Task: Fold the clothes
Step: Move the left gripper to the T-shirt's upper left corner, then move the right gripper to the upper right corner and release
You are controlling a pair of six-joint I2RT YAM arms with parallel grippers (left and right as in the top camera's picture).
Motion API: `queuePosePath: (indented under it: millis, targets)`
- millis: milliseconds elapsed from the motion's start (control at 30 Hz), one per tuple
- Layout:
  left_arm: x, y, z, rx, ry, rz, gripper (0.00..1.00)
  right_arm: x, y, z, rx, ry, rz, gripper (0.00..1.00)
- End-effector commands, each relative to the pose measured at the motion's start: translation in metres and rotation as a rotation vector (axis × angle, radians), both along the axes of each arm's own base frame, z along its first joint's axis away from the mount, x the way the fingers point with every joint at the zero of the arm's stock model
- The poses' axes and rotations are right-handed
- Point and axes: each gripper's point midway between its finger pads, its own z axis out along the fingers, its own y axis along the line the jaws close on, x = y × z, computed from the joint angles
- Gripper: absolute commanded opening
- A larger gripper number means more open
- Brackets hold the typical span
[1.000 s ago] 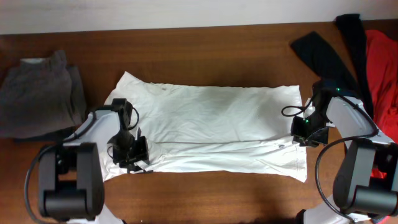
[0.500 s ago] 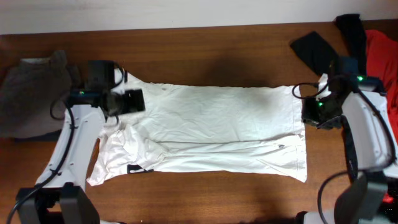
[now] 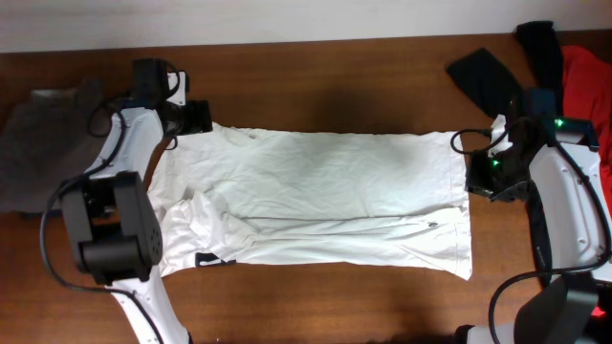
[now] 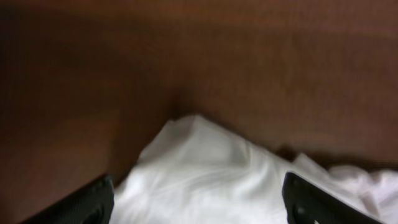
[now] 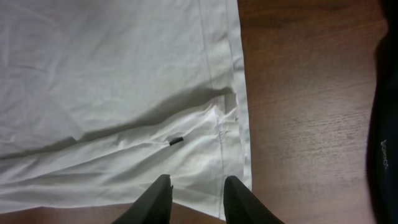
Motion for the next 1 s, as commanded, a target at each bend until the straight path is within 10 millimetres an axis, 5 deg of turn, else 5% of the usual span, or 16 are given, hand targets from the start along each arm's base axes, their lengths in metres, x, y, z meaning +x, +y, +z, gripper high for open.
queuePosePath:
  millis: [0, 167, 267, 433, 600, 733, 967]
  targets:
    - [0.022, -0.009, 0.003, -0.045, -0.082, -0.051, 0.84, 0.001, 0.002, 0.006, 0.001, -0.019, 0.014, 0.33]
    - [0.035, -0.009, 0.004, -0.04, -0.137, -0.055, 0.76, 0.001, 0.002, 0.006, 0.001, -0.019, 0.013, 0.33]
    - [0.03, -0.01, -0.001, -0.042, -0.109, -0.055, 0.64, 0.003, 0.002, 0.006, -0.001, -0.026, 0.013, 0.33]
    - [0.02, -0.011, -0.016, -0.047, -0.053, -0.054, 0.59, 0.004, 0.001, 0.006, -0.002, -0.029, 0.013, 0.33]
    - [0.011, -0.012, -0.023, -0.056, -0.008, -0.055, 0.01, 0.008, 0.001, 0.007, -0.005, -0.045, 0.013, 0.33]
    - [-0.005, -0.016, -0.015, -0.085, 0.056, -0.061, 0.0, 0.019, -0.002, 0.008, -0.016, -0.091, 0.014, 0.33]
    - [-0.029, -0.014, 0.032, -0.102, 0.084, -0.024, 0.0, 0.07, -0.013, 0.01, -0.055, -0.264, 0.013, 0.43]
